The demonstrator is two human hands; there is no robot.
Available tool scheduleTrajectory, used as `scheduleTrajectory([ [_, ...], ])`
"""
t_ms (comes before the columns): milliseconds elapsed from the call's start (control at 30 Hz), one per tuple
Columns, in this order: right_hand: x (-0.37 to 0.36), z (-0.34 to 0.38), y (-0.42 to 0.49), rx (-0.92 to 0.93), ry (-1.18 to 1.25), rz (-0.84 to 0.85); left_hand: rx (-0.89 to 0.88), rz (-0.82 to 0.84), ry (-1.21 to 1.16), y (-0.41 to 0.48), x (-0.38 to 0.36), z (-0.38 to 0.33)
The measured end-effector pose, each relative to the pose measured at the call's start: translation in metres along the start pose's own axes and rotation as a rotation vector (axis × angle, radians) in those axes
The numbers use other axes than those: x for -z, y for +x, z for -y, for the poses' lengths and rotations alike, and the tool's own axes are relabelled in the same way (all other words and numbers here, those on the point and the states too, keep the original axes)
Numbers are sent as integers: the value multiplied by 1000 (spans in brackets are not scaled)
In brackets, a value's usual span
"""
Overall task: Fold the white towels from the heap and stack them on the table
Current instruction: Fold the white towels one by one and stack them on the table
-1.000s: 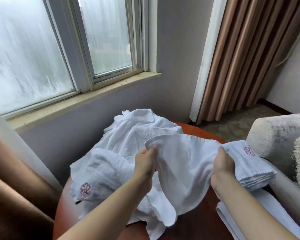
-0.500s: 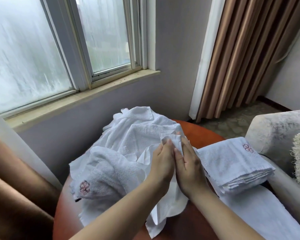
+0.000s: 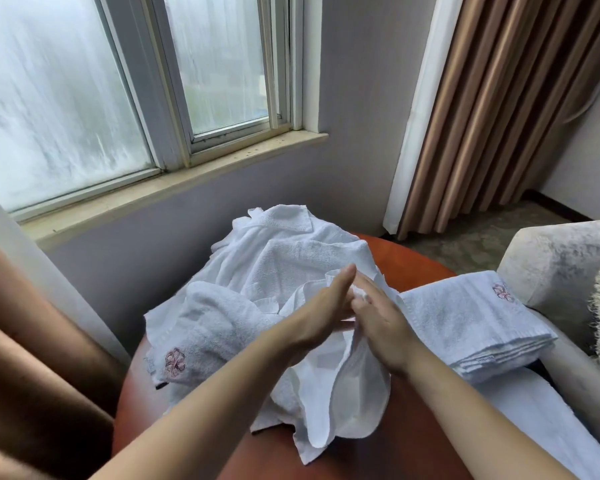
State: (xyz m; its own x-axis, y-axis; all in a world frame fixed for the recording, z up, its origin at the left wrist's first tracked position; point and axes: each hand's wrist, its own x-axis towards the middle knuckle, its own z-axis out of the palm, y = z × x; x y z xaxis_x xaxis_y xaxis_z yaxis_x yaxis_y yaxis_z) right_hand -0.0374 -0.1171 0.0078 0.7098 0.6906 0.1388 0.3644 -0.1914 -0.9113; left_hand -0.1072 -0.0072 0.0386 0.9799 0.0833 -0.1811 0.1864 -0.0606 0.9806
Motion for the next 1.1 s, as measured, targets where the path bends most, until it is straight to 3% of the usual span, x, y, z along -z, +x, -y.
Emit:
scheduleTrajectory([
  [100, -1, 6, 3, -61, 124, -264, -21, -36, -88, -4, -2, 2],
  [167, -2, 14, 9, -203, 389, -432, -103, -190, 11, -6, -11, 11],
  [233, -2, 22, 14, -369, 720, -467, -224, -260, 283, -11, -23, 21],
  [367, 5, 39, 19, -552, 1131, -488, -454, -302, 731, -11, -33, 35],
  [433, 8, 46, 20, -565, 1238, -519, -562, -424, 844, -6, -34, 44],
  [500, 11, 52, 20, -555, 1258, -537, -531, -496, 842, -6, -38, 48],
  [633, 16, 59, 23, -473, 1191, -601, -261, -553, 730, -8, -39, 49],
  [733, 24, 52, 26, -349, 1014, -599, -203, -533, 779, -2, -29, 52],
  [933, 45, 14, 15, 129, -78, -376, -307, -562, 706, -6, -2, 40],
  [1100, 67, 17, 13, 113, -180, -223, -420, -454, 835, -6, 23, 26],
])
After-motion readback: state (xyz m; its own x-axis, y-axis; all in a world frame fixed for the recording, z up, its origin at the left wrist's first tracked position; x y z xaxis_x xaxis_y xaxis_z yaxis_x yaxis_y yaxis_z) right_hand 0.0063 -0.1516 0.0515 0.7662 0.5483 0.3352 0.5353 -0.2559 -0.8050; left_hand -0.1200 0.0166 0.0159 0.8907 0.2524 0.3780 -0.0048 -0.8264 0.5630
